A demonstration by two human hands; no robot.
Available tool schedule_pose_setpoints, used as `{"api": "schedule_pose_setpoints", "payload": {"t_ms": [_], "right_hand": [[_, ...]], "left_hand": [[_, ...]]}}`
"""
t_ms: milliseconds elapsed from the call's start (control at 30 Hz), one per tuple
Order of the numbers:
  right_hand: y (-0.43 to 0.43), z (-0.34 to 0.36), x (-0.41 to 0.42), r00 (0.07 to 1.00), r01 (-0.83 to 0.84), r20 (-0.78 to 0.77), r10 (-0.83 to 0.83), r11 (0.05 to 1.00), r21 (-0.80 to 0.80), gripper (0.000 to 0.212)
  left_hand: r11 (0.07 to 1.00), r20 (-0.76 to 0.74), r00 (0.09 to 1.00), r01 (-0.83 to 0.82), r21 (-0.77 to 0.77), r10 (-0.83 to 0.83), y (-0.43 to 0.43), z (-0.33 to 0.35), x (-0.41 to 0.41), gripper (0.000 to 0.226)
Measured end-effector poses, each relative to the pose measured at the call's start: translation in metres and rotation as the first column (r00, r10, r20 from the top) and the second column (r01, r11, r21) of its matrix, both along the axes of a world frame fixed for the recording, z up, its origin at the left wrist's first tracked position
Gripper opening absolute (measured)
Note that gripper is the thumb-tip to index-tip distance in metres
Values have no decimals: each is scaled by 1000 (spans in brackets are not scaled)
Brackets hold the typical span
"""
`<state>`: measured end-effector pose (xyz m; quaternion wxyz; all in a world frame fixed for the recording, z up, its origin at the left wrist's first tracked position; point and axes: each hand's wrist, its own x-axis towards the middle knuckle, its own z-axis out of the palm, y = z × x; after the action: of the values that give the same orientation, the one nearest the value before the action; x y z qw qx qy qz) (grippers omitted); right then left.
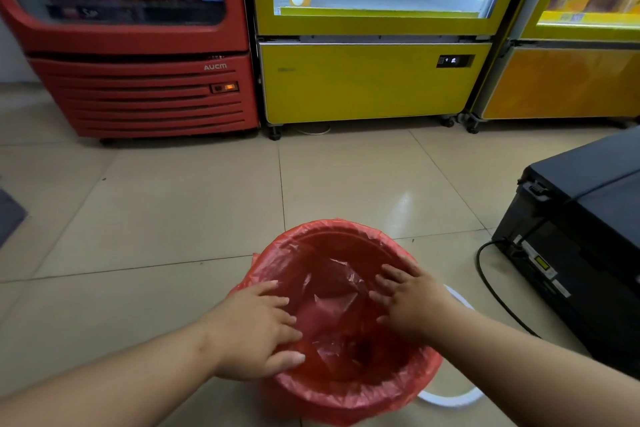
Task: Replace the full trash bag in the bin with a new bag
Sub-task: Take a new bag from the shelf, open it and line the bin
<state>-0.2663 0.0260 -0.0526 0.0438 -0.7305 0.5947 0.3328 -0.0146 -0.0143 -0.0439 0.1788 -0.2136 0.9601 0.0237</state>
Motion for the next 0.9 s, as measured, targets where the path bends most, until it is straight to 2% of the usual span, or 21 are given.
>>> {"api": "schedule_pose_setpoints", "payload": {"t_ms": [133,200,300,400,500,633,767,900], "right_hand": [[3,-7,-3,999,-25,37,27,998,-57,59],[2,-6,-2,997,-31,65,36,997,-74,58],[1,0,1,975,-14,216,53,983,-181,54],[0,12,-5,912,99,403,77,912,-399,48],[-3,19,-25,860,288,508,46,778,-558,43],[-7,13,-64,757,587,630,-171,603,-541,45],[1,-8,-101,669,728,649,-362,496,-473,51],[20,-36,-128,548,832,679,-488,401,-383,52]], "left_hand": [[999,-81,997,1,-46,-5,15,5,9,46],[999,-126,992,-4,-48,-2,18,5,13,46],[997,-134,991,-15,-70,5,17,8,13,47],[993,-208,977,-63,-96,42,15,18,5,47],[980,-269,957,-148,-132,108,7,28,-21,51],[946,-354,912,-278,-165,207,-6,29,-67,60],[910,-387,893,-339,-237,232,-9,32,-119,58],[900,-386,882,-374,-222,271,-3,24,-167,60]]}}
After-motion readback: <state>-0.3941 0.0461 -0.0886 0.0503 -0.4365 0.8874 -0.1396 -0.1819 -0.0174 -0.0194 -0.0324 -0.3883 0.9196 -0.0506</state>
